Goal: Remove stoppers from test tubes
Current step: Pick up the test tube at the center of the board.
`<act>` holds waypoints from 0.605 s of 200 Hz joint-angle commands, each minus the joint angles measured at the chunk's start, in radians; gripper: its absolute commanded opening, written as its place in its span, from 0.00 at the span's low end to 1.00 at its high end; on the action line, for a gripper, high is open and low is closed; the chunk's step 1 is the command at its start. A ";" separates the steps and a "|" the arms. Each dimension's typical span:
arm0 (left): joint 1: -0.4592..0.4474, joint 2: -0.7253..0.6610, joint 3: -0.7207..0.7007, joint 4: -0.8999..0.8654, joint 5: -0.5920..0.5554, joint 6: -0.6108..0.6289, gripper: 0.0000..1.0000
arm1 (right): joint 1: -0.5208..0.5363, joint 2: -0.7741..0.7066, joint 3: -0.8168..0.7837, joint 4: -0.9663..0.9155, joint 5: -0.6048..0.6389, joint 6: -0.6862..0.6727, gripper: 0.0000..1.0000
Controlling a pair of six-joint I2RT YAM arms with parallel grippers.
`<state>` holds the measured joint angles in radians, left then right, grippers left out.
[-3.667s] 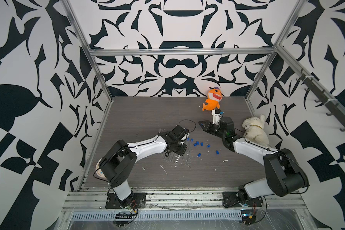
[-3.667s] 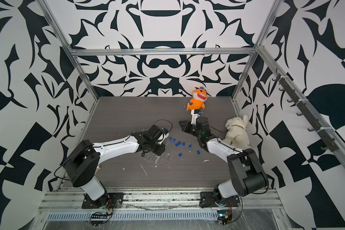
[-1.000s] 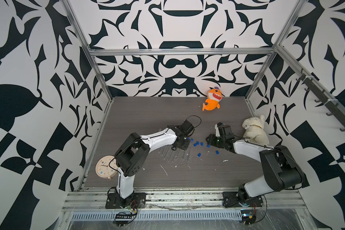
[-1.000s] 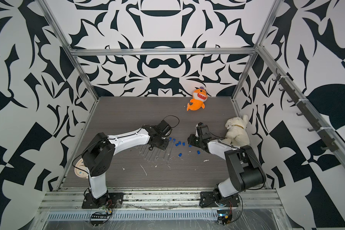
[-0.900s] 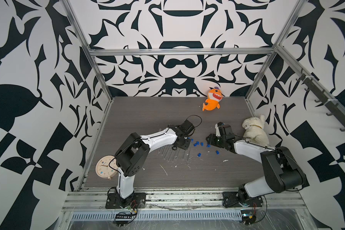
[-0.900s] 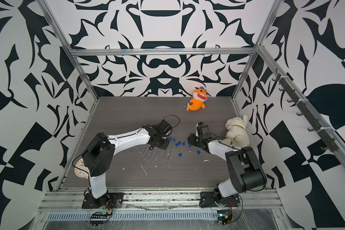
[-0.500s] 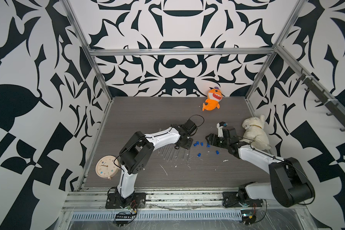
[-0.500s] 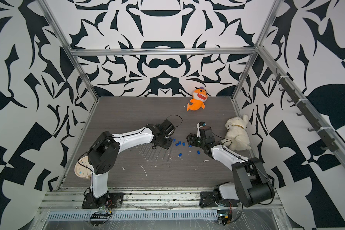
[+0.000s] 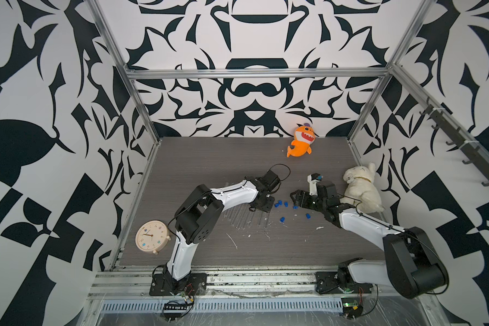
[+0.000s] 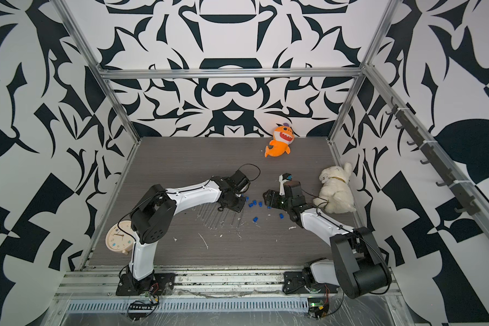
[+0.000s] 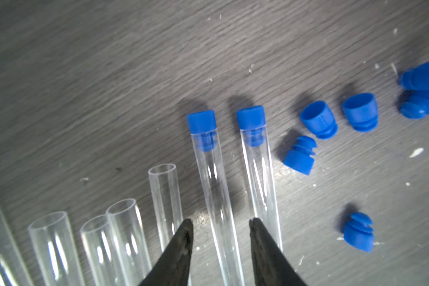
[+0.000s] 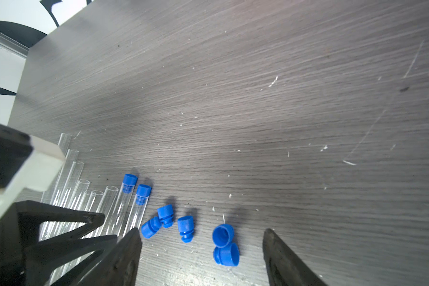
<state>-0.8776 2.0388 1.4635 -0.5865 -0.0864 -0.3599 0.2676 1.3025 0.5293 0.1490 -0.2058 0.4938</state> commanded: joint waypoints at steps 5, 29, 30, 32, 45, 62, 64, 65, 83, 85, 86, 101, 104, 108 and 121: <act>-0.004 0.040 0.031 -0.035 -0.005 0.001 0.41 | -0.005 -0.040 -0.006 0.045 -0.009 -0.010 0.78; -0.003 0.053 0.034 -0.036 -0.010 0.001 0.39 | -0.005 -0.039 -0.008 0.044 -0.004 -0.012 0.79; -0.003 0.053 0.034 -0.035 -0.010 0.001 0.39 | -0.005 -0.039 -0.007 0.045 -0.004 -0.011 0.79; -0.004 0.053 0.034 -0.035 -0.010 0.001 0.39 | -0.005 -0.038 -0.008 0.046 -0.004 -0.012 0.79; -0.004 0.055 0.032 -0.037 -0.009 0.001 0.37 | -0.006 -0.035 -0.008 0.046 -0.002 -0.011 0.79; -0.003 0.057 0.031 -0.037 -0.012 0.001 0.33 | -0.007 -0.034 -0.011 0.049 0.000 -0.011 0.79; -0.003 0.057 0.031 -0.037 -0.013 0.001 0.32 | -0.006 -0.034 -0.011 0.049 0.000 -0.010 0.79; -0.003 0.057 0.031 -0.036 -0.013 0.001 0.32 | -0.007 -0.034 -0.011 0.049 0.000 -0.009 0.79; -0.003 0.060 0.029 -0.042 -0.019 0.004 0.27 | -0.010 -0.039 -0.015 0.052 0.000 -0.009 0.79; -0.002 0.060 0.030 -0.043 -0.019 0.004 0.26 | -0.010 -0.039 -0.015 0.052 0.001 -0.009 0.79; -0.003 0.061 0.030 -0.044 -0.020 0.004 0.26 | -0.010 -0.040 -0.015 0.052 0.002 -0.009 0.79; -0.002 0.063 0.028 -0.047 -0.024 0.006 0.24 | -0.012 -0.049 -0.020 0.052 0.005 -0.009 0.80; -0.003 0.063 0.026 -0.047 -0.026 0.006 0.23 | -0.013 -0.053 -0.021 0.052 0.005 -0.009 0.80; -0.002 0.063 0.025 -0.047 -0.027 0.004 0.23 | -0.012 -0.054 -0.021 0.052 0.005 -0.009 0.80; -0.003 0.063 0.021 -0.045 -0.025 0.005 0.19 | -0.014 -0.057 -0.023 0.049 0.004 -0.010 0.80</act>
<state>-0.8776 2.0735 1.4830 -0.5968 -0.1020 -0.3603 0.2592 1.2789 0.5117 0.1638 -0.2054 0.4938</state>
